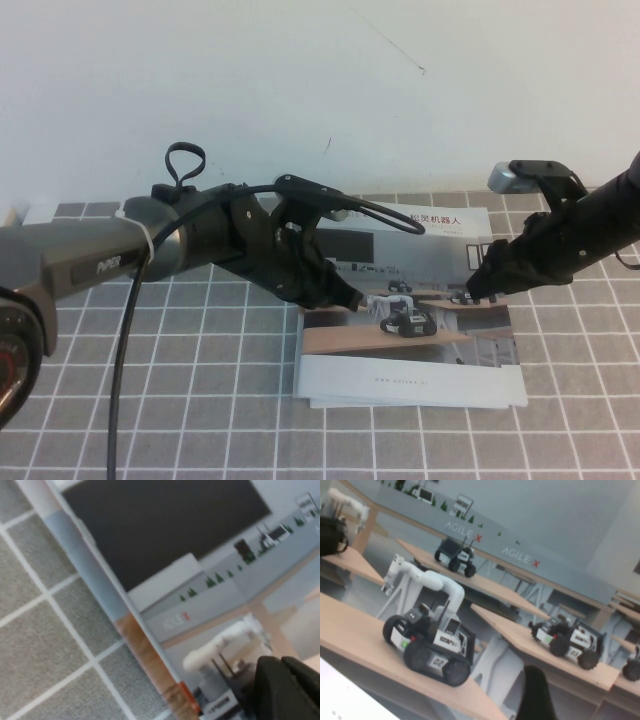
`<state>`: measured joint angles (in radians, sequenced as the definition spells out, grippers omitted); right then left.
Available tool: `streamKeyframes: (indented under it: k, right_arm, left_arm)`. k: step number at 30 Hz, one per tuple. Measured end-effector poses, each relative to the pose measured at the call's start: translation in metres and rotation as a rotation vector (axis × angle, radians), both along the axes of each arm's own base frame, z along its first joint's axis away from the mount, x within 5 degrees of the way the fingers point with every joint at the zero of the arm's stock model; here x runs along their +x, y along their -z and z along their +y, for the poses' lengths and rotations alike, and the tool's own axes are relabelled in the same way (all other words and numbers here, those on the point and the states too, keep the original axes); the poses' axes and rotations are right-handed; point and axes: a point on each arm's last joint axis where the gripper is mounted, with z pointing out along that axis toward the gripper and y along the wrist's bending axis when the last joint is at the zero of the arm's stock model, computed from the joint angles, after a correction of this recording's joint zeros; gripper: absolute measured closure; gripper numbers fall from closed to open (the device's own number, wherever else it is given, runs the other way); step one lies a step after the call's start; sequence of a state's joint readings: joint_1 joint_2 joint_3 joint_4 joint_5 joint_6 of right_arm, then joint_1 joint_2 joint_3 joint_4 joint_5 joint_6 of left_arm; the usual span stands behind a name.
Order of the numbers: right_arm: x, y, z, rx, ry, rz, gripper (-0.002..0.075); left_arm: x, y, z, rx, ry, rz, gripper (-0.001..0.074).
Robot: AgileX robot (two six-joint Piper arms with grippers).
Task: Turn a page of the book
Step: Open the closed book
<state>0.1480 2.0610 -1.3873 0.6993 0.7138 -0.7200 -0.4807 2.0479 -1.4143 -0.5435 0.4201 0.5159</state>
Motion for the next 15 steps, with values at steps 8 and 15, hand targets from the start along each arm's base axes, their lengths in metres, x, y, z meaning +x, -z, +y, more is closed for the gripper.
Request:
streamKeyframes:
  k: [8,15]
  right_arm:
    - [-0.001,0.000,0.000,0.005,-0.003,0.007,0.0285]
    - [-0.001,0.000,0.000,0.006,-0.002,0.007,0.0285]
  left_arm:
    - [0.004,0.000,0.008,-0.018,-0.063,0.028,0.0738]
    - [0.010,-0.012,0.021,-0.043,-0.108,0.013,0.0738]
